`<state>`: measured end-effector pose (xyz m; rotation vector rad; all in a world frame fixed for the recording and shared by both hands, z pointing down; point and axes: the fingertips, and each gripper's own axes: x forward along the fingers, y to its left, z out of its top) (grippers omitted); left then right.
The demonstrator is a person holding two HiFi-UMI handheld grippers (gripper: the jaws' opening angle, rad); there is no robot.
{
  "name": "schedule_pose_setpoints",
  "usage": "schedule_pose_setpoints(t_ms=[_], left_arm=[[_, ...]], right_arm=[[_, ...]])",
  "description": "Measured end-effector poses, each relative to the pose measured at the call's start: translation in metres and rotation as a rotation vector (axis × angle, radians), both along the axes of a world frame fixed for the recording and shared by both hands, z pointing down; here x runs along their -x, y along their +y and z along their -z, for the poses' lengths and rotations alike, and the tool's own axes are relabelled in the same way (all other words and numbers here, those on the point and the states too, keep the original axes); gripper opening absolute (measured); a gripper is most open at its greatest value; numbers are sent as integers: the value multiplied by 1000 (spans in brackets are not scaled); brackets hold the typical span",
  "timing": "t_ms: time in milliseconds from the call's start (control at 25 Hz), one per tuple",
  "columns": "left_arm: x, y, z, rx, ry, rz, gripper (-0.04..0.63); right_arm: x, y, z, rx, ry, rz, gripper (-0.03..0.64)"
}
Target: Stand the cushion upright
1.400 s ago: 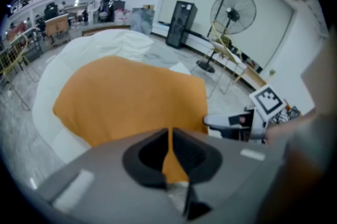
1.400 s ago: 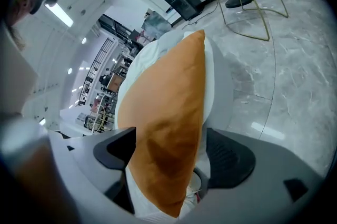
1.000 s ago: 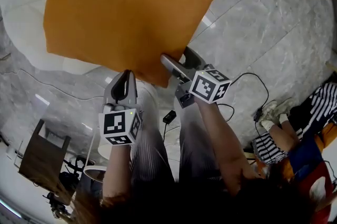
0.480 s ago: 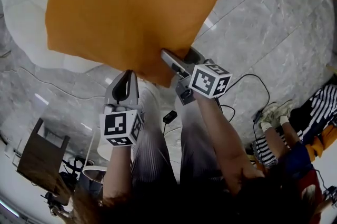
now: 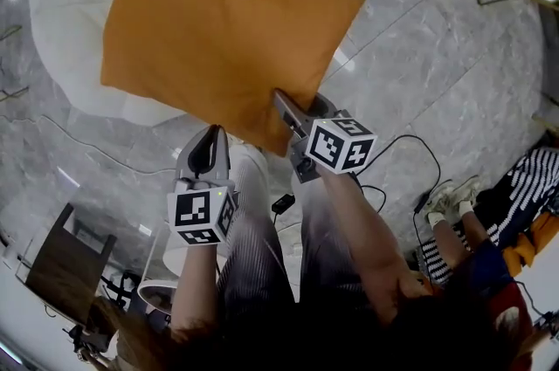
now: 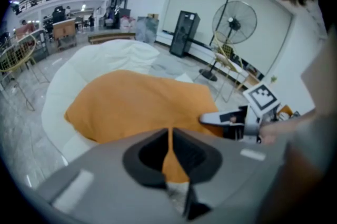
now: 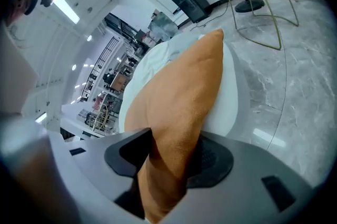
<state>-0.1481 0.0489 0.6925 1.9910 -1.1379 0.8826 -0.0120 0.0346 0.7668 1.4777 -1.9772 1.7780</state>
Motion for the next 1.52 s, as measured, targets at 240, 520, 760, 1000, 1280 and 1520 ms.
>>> schedule_pose_setpoints(t_ms=[240, 520, 760, 1000, 1280, 1520], left_arm=[[10, -10, 27, -35, 5, 25, 29], [24, -16, 70, -62, 11, 45, 29], [47, -24, 106, -91, 7, 75, 29], [64, -30, 141, -120, 23, 91, 29], [84, -42, 185, -167, 40, 109, 29], [97, -53, 222, -206, 71, 141, 29]], right_arm=[[5, -16, 34, -41, 60, 35, 165], [20, -30, 88, -78, 95, 79, 120], [31, -36, 132, -96, 111, 79, 100], [44, -48, 184, -143, 135, 104, 84], [54, -60, 242, -188, 155, 125, 74], [60, -61, 287, -211, 179, 159, 71]])
